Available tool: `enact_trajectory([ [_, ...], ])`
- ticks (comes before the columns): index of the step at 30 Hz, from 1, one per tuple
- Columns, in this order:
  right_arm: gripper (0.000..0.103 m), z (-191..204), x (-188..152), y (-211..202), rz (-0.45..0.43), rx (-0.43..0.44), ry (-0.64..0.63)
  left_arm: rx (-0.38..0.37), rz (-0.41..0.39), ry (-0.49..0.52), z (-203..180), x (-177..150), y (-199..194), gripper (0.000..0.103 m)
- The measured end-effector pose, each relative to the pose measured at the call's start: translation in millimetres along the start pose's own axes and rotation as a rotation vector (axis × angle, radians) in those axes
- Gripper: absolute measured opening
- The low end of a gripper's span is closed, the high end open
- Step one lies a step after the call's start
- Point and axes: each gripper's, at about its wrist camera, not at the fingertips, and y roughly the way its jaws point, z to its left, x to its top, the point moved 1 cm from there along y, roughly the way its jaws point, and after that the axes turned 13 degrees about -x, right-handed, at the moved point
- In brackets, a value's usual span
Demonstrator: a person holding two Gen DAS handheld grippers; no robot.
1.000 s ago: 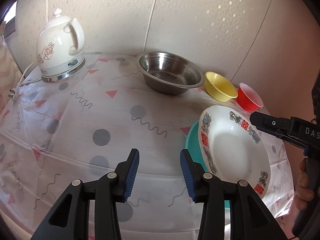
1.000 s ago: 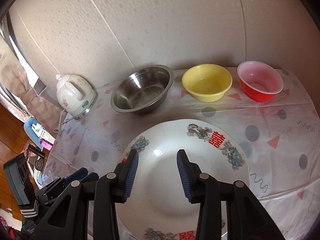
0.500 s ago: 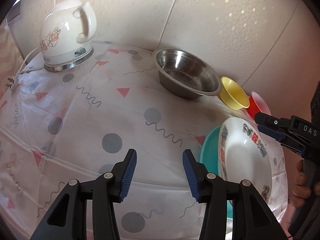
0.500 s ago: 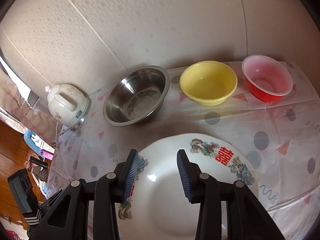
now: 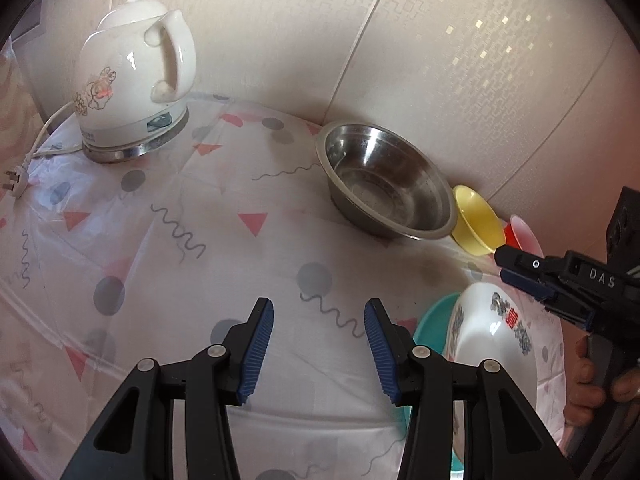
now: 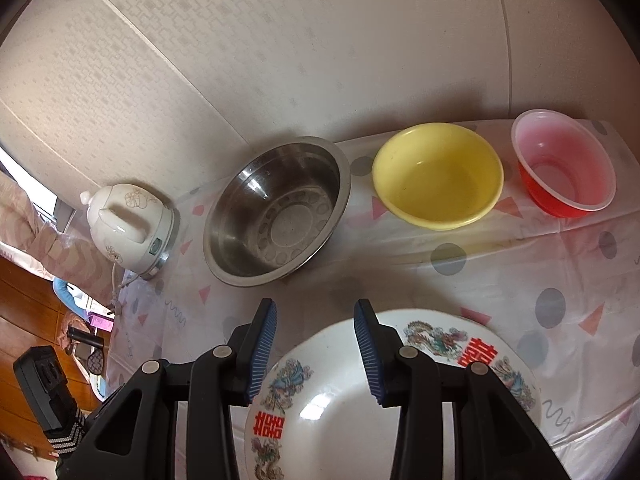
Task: Organize plates and bowls
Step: 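Close both grippers on the steel bowl rim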
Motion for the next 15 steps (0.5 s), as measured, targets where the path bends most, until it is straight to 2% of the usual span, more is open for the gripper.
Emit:
enact_trajectory([
  [8,0.041,-1.0,19.9,19.9,0.043,0.022,0.084,-0.028,-0.033,0.002,1.1,32.7,7.0,0.046],
  [10,0.041,-2.0,25.3,28.0,0.056,0.017,0.105,-0.038,-0.045,0.014,0.0,42.7,10.2,0.042],
  [15,0.041,-4.2,36.5,45.9,0.071,0.003,0.157,-0.048,-0.066,0.02,4.1,66.4,21.7,0.042],
])
